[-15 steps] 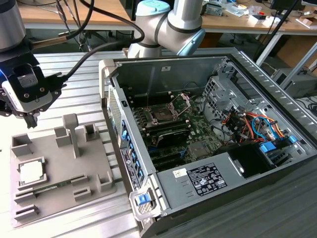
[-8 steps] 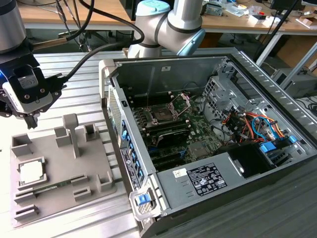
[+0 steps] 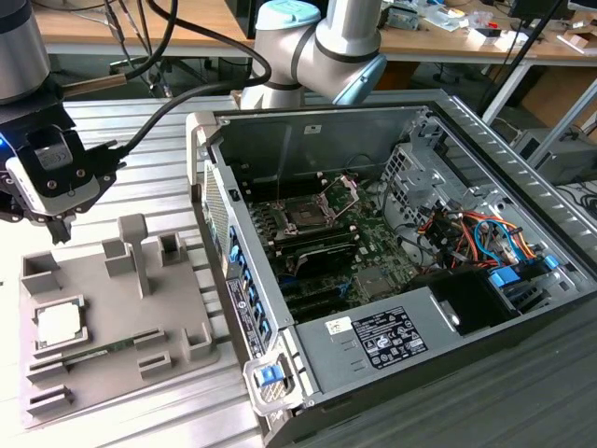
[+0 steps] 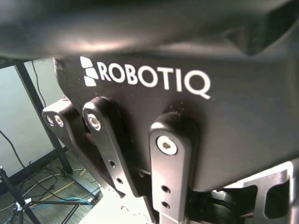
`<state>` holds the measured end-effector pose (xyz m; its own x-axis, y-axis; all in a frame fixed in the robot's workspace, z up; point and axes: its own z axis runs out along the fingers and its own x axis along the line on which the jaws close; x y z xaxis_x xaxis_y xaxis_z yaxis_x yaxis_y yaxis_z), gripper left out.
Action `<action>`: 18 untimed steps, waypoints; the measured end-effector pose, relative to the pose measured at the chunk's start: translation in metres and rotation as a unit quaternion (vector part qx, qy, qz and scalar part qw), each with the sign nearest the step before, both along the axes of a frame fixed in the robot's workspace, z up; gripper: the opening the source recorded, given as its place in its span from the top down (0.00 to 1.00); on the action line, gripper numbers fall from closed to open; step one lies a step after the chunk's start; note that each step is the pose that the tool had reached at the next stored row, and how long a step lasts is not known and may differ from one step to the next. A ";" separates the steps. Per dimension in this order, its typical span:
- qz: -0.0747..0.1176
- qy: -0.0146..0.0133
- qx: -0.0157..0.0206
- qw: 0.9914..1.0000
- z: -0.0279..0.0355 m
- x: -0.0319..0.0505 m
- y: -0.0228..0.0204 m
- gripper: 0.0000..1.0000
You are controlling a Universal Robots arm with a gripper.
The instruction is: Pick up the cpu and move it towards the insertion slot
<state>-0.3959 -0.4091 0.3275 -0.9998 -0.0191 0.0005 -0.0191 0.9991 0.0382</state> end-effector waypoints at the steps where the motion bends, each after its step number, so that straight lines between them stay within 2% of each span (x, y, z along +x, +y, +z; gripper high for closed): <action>1: 0.000 0.000 0.000 1.000 -0.0003 -0.0001 0.0000 0.89; 18: 0.000 0.000 0.000 1.000 -0.0040 -0.0016 -0.0006 0.89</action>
